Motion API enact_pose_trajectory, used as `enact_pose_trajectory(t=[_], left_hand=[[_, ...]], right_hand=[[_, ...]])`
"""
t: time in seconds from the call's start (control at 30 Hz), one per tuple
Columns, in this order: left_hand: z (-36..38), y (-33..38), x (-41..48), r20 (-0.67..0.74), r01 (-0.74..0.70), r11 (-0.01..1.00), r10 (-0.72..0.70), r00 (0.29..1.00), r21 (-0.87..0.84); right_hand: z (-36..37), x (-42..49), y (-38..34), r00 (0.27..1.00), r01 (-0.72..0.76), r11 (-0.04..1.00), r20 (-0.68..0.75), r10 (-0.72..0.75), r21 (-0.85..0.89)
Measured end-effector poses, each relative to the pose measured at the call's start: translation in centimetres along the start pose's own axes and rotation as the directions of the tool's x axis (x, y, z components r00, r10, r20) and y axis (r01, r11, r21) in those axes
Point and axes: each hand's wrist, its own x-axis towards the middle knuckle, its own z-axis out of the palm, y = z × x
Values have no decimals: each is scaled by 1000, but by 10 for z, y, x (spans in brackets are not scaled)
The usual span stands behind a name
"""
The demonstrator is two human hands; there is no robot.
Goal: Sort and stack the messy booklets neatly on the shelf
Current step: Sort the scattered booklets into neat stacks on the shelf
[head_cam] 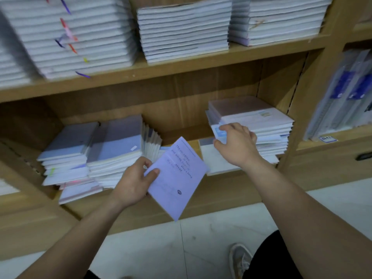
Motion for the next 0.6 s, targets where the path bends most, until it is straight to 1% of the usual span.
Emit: enact_pose_trajectory(t=[0.13, 0.2, 0.23, 0.33, 0.4, 0.43, 0.5, 0.57, 0.6], left_hand=[[-46, -17, -9, -158, 45, 997, -55, 986, -68], [-65, -33, -14, -258, 88, 988, -119, 959, -129], [-72, -42, -17, -307, 106, 979, -157, 939, -176], [-82, -68, -28, -405, 124, 951, -236, 883, -284], [-86, -82, -32, -434, 110, 935, -259, 863, -338], [-89, -88, -35, -437, 103, 923, -272, 857, -371], [-95, -94, -38, -434, 90, 908, -281, 856, -409], [-108, -103, -44, -424, 82, 887, -296, 856, -454], [-114, -108, -46, -412, 79, 875, -302, 860, -478]], right_hand=[[16, -20, -56, 979, 184, 979, 74, -191, 88], [28, -29, -90, 956, 256, 956, 109, -272, 144], [37, -32, -107, 946, 267, 948, 138, -292, 174], [67, -43, -154, 928, 212, 955, 262, -264, 208], [89, -49, -178, 907, 172, 958, 344, -245, 228], [98, -52, -188, 896, 156, 948, 364, -255, 279], [111, -55, -202, 891, 70, 889, 373, -260, 452], [119, -54, -219, 901, -70, 780, 375, -218, 622], [119, -53, -226, 904, -128, 722, 380, -197, 680]])
